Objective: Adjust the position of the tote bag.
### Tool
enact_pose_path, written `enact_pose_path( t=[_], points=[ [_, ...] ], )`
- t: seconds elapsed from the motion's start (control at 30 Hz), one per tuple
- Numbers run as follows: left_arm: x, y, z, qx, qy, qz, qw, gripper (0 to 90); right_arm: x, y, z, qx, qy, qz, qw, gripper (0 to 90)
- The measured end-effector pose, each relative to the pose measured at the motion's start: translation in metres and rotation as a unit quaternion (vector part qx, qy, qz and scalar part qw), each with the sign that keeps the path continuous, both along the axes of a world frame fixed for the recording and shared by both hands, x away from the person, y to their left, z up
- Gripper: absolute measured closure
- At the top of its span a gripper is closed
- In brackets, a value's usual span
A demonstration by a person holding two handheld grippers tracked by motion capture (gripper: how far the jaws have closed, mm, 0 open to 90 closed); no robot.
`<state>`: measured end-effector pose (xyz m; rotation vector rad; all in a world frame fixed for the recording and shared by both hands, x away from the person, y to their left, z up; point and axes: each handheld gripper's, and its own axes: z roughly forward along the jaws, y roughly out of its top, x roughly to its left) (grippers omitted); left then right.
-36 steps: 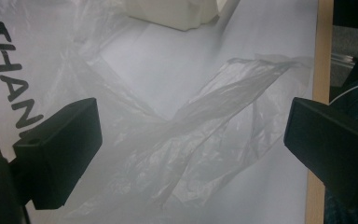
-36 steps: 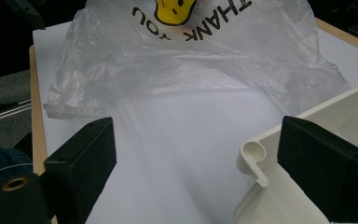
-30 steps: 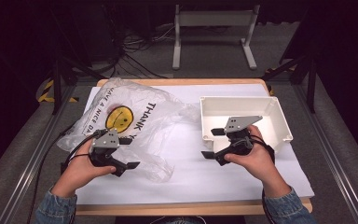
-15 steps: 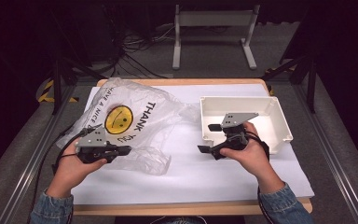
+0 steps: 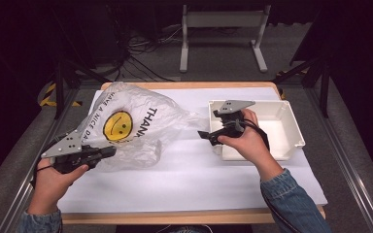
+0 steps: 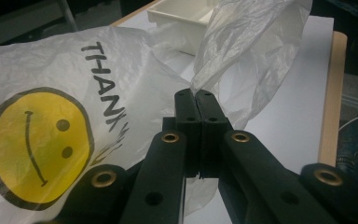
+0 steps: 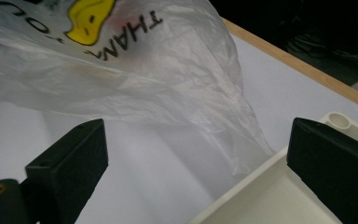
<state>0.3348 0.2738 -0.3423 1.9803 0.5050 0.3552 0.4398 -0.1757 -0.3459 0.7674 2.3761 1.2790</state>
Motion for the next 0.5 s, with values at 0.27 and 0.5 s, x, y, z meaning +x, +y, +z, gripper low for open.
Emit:
enact_pose_path(
  t=[0.27,0.5],
  points=[
    [-0.004,0.006,-0.002,-0.014,-0.001,0.006,0.9999,89.1,0.029,0.014,-0.012,-0.050,0.023,0.003,0.9985,11.5],
    [-0.002,0.006,-0.004,-0.023,-0.002,0.005,0.9997,89.0,0.058,0.035,-0.020,-0.125,0.027,0.018,0.9916,17.5]
  ],
)
